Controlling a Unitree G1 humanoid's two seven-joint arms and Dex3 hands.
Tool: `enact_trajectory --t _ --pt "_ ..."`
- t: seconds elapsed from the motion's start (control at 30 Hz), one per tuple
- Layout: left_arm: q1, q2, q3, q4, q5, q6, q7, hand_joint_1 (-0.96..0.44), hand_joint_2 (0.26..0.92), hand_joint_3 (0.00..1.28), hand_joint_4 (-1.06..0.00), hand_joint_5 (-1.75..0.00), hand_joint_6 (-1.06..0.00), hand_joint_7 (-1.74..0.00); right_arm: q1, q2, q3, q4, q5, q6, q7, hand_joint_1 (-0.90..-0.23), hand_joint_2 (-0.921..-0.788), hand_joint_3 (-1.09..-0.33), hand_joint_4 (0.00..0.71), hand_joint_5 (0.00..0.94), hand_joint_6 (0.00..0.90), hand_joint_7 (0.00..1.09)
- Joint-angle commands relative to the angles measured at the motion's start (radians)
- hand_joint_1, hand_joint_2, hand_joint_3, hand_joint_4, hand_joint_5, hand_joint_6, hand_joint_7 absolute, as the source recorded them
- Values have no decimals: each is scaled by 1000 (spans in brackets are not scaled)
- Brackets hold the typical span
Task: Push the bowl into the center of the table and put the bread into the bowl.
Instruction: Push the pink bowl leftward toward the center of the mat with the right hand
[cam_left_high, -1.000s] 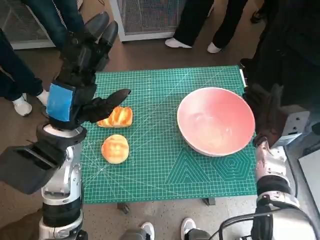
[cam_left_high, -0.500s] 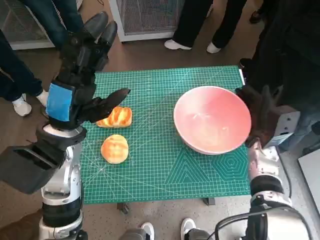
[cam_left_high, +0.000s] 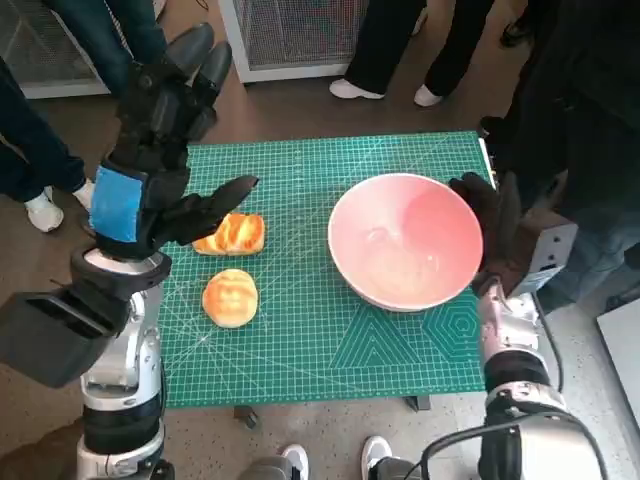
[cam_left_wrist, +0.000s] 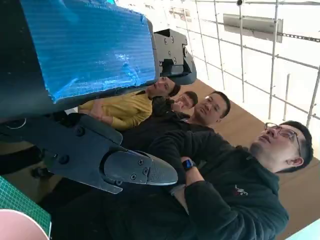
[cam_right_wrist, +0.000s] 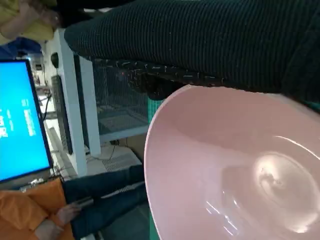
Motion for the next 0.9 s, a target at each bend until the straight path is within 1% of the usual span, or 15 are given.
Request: enact_trajectory --t 0.03,0.27,0.53,0.73,0.9 --pt "7 10 8 -17 -6 5 0 -427 921 214 -255 -1 -7 -592 3 24 -3 6 5 4 3 -572 -921 -838 352 8 338 231" --pt "11 13 12 -21 -7 6 0 -427 921 212 -257 -2 -16 -591 -8 51 1 3 3 5 0 -574 -921 -836 359 9 351 232" --pt "16 17 15 -23 -5 3 -1 -425 921 211 -258 -2 -21 -584 -25 77 3 -1 4 6 5 -576 -921 -835 350 2 354 231" --pt "21 20 19 -20 -4 -4 -2 -427 921 209 -256 -1 -21 -576 -38 95 3 1 5 9 8 -580 -921 -837 342 0 345 227" --pt "22 21 20 -22 -1 -3 0 -424 921 209 -255 0 -23 -569 -47 111 8 0 1 7 6 -579 -921 -850 337 0 337 224"
